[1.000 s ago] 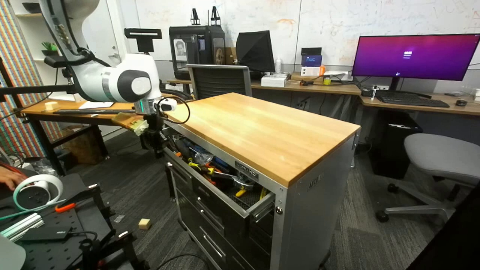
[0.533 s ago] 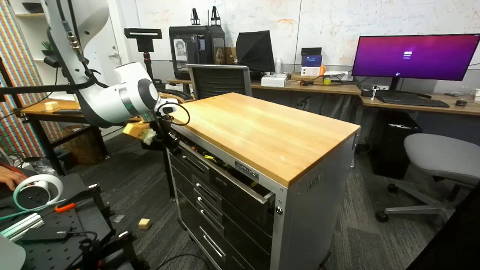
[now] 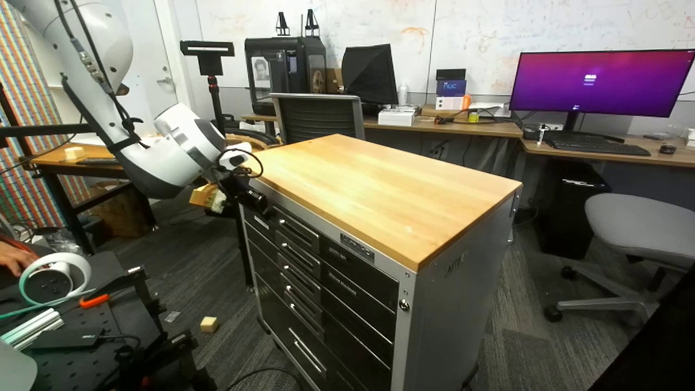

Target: Put the screwdriver in the drawer then close it

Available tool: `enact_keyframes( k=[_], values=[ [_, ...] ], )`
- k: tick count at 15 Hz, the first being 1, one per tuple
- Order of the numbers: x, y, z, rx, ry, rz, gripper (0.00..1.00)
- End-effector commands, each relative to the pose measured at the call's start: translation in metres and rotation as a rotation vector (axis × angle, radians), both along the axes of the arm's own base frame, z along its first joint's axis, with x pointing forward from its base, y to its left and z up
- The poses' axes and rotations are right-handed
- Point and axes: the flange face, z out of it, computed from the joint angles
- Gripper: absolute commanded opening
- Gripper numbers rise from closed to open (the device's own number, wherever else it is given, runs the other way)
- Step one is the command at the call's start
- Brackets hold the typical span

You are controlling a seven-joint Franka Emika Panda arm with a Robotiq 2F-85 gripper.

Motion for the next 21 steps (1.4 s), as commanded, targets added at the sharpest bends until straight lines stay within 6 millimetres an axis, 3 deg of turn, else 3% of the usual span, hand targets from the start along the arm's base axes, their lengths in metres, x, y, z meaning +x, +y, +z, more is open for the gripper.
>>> enact_keyframes(
  k=[1,6,10,12,13,14,16,17,19,21],
  values=[
    [-0.034,-0.004,-0.003,-0.009,0.006,-0.006,0.32],
    [-0.103,-0.008,0.006,0.029,0.201,0.078,0.69],
    [-0.128,-0.008,0.024,0.079,0.300,0.181,0.99],
    [-0.136,-0.008,0.033,0.092,0.363,0.216,1.00],
    [-0.131,0.013,0.047,0.073,0.367,0.218,1.00],
    [-0.128,0.014,0.059,0.058,0.382,0.228,1.00],
    [-0.150,0.015,0.074,0.077,0.482,0.223,1.00],
    [-0.137,0.026,0.091,0.075,0.512,0.229,1.00],
    [-0.140,0.026,0.125,0.112,0.574,0.226,1.00],
    [-0.122,0.037,0.166,0.157,0.589,0.187,1.00]
  ],
)
